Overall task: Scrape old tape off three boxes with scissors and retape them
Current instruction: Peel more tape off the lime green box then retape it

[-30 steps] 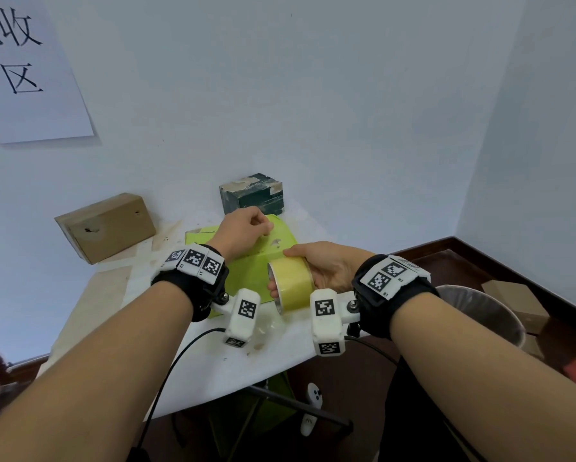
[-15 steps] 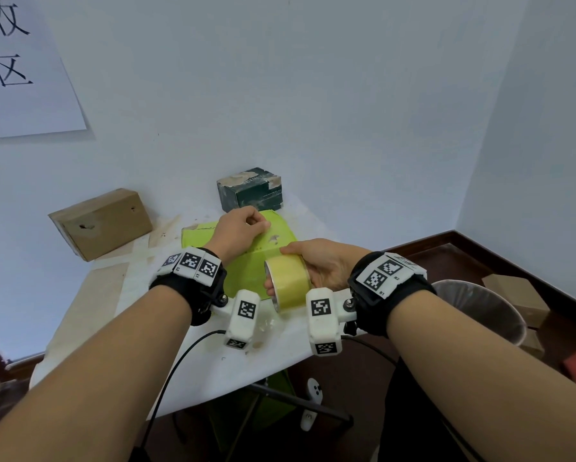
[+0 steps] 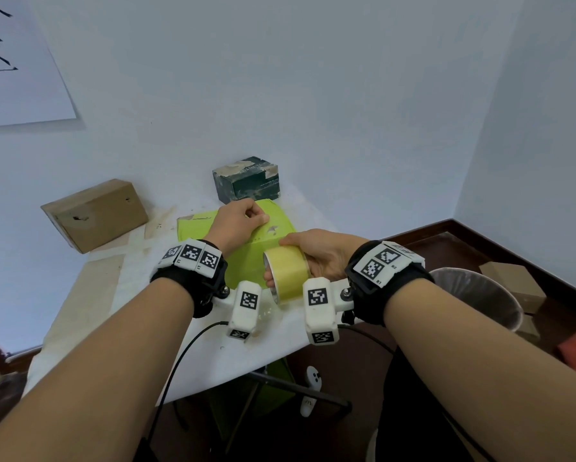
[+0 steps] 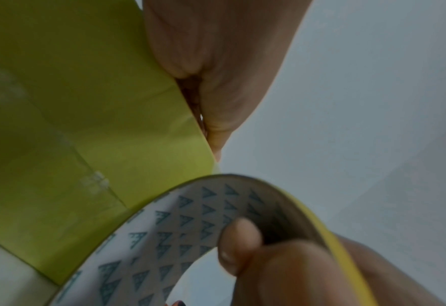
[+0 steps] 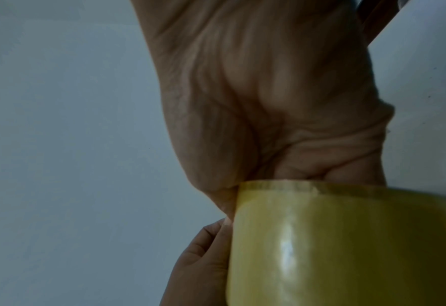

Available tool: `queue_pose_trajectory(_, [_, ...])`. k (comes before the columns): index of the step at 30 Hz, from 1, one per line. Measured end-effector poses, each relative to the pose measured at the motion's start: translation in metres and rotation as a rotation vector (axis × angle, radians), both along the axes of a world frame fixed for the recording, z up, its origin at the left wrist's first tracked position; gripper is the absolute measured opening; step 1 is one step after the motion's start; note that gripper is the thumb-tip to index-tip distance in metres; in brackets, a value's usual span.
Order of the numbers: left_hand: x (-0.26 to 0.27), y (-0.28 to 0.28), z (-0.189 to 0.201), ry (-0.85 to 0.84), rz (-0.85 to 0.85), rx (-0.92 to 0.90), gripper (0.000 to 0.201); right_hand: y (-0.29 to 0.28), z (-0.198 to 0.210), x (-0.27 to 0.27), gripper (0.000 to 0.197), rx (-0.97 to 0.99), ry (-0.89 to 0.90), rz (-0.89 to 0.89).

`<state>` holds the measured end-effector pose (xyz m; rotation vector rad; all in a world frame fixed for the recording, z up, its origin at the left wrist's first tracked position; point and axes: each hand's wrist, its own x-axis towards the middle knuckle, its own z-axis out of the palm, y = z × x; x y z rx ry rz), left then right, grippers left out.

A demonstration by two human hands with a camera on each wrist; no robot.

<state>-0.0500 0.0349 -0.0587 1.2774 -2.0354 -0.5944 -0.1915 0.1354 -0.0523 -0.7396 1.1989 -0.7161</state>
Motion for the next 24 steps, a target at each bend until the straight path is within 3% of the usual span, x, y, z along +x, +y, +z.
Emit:
queue_pose_trajectory(19, [0.0014,-0.0026,-0.0004,-0.13,0.0,-0.051,0.023,0.0014,-0.0022,0.0035,0.046,-0.004,0.025,0.006])
queue_pose_trajectory(24, [0.0007,-0.0015,-0.0005,-0.199,0.019,-0.109,0.01,0.0023,-0.0026,0.0035,0.045,-0.012,0.022,0.005])
